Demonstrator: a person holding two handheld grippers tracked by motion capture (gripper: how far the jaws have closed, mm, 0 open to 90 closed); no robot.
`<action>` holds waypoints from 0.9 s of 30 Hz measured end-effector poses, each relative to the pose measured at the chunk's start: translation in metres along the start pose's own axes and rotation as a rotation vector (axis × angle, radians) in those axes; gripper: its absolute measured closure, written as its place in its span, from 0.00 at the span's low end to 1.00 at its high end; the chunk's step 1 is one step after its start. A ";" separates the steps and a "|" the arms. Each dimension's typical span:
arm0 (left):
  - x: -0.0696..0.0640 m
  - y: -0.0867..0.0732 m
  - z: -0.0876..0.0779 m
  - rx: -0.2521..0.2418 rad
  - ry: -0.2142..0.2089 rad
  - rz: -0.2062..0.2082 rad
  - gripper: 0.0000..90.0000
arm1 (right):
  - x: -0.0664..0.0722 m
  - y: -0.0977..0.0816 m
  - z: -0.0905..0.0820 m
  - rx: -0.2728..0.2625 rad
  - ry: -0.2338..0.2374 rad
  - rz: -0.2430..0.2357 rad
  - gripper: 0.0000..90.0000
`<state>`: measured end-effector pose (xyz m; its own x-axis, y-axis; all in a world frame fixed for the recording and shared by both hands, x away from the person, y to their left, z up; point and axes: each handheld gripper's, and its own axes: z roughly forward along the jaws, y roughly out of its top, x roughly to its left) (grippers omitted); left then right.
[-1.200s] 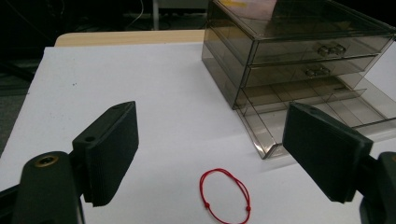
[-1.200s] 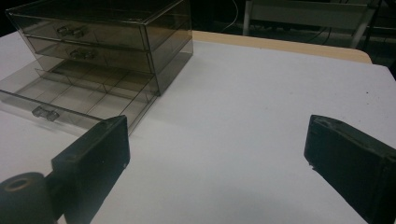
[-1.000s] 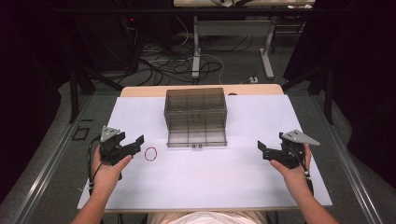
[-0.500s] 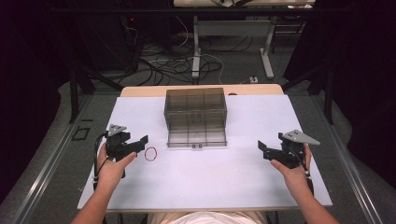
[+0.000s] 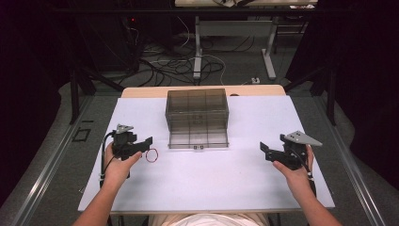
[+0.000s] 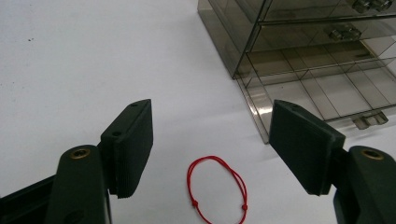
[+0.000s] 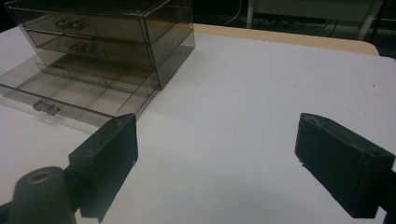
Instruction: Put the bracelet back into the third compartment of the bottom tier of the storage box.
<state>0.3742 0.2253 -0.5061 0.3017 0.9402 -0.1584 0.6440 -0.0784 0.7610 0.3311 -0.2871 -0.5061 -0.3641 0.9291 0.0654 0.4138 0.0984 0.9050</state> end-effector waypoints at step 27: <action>0.012 -0.012 0.021 0.148 0.013 -0.073 0.64 | -0.003 -0.002 0.002 0.013 0.008 0.023 0.15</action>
<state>0.3850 0.2302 -0.5300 0.2419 0.9492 -0.2011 0.7606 -0.0568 0.6467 0.3329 -0.2894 -0.5088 -0.3609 0.9283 0.0894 0.4328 0.0818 0.8978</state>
